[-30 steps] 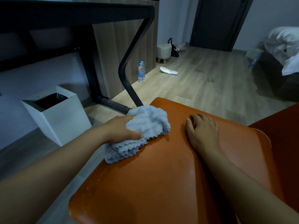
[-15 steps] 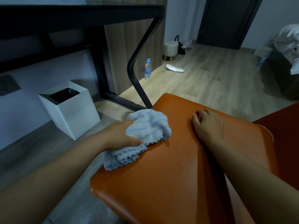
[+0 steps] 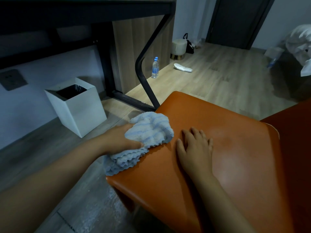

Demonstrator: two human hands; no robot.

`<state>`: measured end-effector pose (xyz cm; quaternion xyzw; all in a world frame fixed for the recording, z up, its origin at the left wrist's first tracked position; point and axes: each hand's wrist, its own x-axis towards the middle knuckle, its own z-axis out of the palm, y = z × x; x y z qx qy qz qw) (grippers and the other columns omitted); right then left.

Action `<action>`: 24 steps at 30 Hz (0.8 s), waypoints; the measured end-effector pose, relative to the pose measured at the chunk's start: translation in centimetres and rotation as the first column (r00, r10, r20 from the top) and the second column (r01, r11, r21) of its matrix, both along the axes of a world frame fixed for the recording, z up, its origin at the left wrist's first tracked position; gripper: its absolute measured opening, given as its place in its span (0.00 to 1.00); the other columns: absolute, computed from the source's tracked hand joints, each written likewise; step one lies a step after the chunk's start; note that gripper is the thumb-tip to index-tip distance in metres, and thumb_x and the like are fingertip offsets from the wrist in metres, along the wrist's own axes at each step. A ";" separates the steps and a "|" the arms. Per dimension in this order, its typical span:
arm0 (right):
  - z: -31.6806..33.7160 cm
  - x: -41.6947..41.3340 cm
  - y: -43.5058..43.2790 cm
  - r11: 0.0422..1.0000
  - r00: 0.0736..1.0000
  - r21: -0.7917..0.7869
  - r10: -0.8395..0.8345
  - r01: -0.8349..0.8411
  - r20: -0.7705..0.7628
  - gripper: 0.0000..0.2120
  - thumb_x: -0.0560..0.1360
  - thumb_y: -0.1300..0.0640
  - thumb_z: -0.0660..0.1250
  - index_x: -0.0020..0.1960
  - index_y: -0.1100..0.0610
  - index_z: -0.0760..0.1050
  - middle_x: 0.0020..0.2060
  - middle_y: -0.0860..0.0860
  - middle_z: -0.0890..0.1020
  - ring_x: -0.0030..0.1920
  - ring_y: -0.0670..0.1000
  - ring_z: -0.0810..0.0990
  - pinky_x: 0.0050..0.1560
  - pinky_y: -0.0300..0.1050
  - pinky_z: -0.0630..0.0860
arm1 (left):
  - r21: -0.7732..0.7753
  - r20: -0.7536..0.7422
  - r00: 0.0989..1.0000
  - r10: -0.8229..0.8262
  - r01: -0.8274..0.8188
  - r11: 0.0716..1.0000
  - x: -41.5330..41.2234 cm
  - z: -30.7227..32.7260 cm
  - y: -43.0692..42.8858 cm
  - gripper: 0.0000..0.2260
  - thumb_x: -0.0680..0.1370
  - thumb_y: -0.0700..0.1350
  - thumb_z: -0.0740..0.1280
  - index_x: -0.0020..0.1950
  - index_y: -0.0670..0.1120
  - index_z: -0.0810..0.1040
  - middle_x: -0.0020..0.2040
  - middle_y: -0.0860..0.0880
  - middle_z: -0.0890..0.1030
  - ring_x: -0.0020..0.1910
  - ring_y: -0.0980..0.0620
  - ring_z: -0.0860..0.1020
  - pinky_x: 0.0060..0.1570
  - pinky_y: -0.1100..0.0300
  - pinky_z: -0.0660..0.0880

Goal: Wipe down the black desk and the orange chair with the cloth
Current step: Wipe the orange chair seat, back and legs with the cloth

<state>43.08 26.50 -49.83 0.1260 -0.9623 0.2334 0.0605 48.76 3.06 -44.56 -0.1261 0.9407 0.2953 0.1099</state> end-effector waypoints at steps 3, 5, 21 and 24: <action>0.0 -0.2 -0.2 1.000 1.000 0.026 -0.008 0.008 -0.006 0.22 0.80 0.45 0.55 0.72 0.49 0.67 0.75 0.52 0.64 0.76 0.56 0.56 0.75 0.60 0.45 | 0.018 0.013 1.000 0.014 -0.014 1.000 1.1 -0.1 -0.2 0.34 0.70 0.61 0.71 0.73 0.58 0.63 0.67 0.51 0.73 0.60 0.52 0.73 0.58 0.57 0.70; -0.2 -0.2 -0.3 0.999 1.000 0.036 -0.011 0.011 -0.010 0.22 0.80 0.45 0.55 0.72 0.49 0.67 0.74 0.52 0.65 0.76 0.56 0.57 0.75 0.61 0.46 | 0.022 0.013 1.000 0.015 -0.016 1.000 2.0 -0.2 -0.3 0.34 0.70 0.61 0.71 0.73 0.58 0.63 0.66 0.52 0.74 0.57 0.53 0.73 0.55 0.59 0.69; 0.0 0.2 -0.3 0.998 1.000 0.059 -0.016 0.017 -0.015 0.23 0.80 0.44 0.53 0.72 0.49 0.67 0.74 0.53 0.65 0.76 0.57 0.57 0.75 0.62 0.46 | 0.057 -0.305 0.932 0.195 -0.187 0.981 9.4 1.2 -3.3 0.27 0.62 0.66 0.65 0.60 0.64 0.71 0.56 0.57 0.72 0.52 0.56 0.73 0.49 0.62 0.68; 0.1 0.3 -0.3 0.998 1.000 0.063 -0.015 0.016 -0.020 0.22 0.80 0.44 0.53 0.72 0.50 0.67 0.74 0.54 0.66 0.76 0.58 0.57 0.75 0.62 0.46 | 0.017 -0.373 0.915 0.156 -0.161 0.987 9.9 1.7 -1.5 0.29 0.65 0.64 0.66 0.66 0.63 0.69 0.60 0.57 0.68 0.57 0.57 0.69 0.56 0.60 0.64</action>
